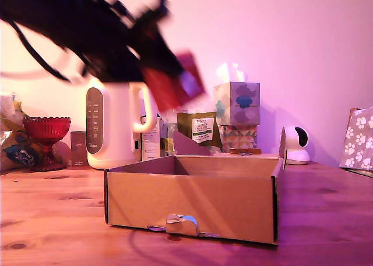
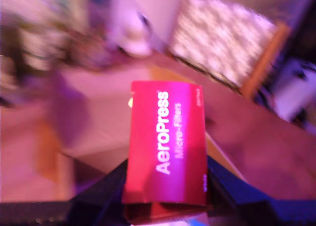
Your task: Pick the red carton of coffee filters and place it in the cardboard box
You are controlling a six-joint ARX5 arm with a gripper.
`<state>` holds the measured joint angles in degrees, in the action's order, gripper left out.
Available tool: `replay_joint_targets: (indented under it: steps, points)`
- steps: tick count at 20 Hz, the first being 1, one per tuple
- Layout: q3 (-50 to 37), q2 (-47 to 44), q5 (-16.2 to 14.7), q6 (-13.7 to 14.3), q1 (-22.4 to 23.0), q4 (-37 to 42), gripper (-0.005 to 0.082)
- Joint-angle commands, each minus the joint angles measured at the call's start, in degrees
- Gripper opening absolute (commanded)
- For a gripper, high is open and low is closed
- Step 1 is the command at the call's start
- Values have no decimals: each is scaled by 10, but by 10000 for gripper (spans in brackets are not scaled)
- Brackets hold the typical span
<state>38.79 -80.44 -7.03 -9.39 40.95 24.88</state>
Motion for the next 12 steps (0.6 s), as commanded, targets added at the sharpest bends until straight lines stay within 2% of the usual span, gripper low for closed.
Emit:
replay_joint_targets:
  steps: [1, 4, 6, 12]
  points:
    - [19, -21, -1, 5, 8, 10, 183]
    - [50, -54, -1, 13, 19, 0, 183]
    - [80, -77, -1, 24, 21, -33, 183]
    - [246, -202, -1, 42, 21, -267, 183]
